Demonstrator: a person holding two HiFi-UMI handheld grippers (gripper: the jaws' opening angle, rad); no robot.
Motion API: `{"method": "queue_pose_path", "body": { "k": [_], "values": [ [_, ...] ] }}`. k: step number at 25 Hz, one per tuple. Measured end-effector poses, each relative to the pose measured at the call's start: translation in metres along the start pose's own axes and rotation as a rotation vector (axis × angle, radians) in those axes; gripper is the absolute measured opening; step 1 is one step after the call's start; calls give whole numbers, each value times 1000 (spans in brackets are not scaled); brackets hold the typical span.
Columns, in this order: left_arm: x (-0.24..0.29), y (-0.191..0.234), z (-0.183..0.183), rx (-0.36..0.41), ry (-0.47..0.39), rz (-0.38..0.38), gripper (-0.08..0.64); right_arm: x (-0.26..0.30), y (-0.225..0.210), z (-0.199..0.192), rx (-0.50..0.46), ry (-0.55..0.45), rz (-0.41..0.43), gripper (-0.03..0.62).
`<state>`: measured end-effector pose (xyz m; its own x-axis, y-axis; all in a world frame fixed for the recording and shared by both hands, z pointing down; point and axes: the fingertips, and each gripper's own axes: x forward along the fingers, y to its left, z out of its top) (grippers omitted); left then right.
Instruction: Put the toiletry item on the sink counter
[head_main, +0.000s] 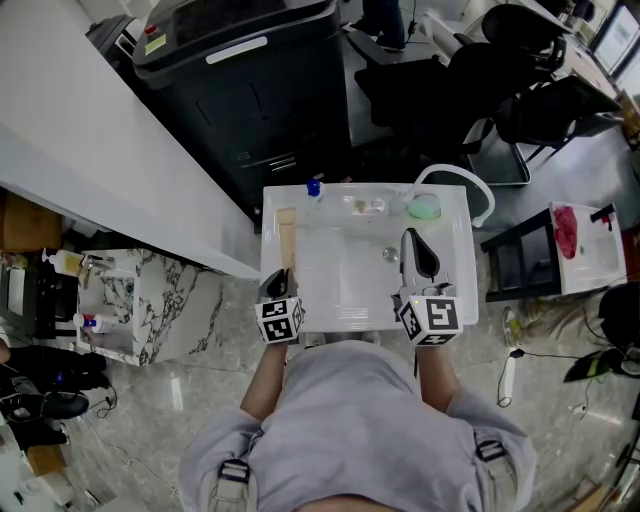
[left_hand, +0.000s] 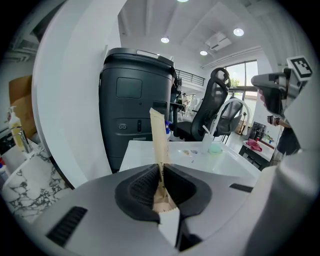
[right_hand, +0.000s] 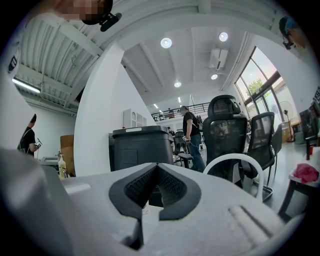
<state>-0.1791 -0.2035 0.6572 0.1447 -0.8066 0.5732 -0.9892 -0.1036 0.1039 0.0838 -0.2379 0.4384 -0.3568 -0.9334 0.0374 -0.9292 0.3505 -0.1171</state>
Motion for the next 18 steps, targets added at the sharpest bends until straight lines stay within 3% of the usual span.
{"method": "queue_pose_path", "body": {
  "k": [18],
  "values": [
    [9, 0, -15, 15, 45, 3, 34, 0, -4, -2, 5, 0, -5, 5]
  ]
}}
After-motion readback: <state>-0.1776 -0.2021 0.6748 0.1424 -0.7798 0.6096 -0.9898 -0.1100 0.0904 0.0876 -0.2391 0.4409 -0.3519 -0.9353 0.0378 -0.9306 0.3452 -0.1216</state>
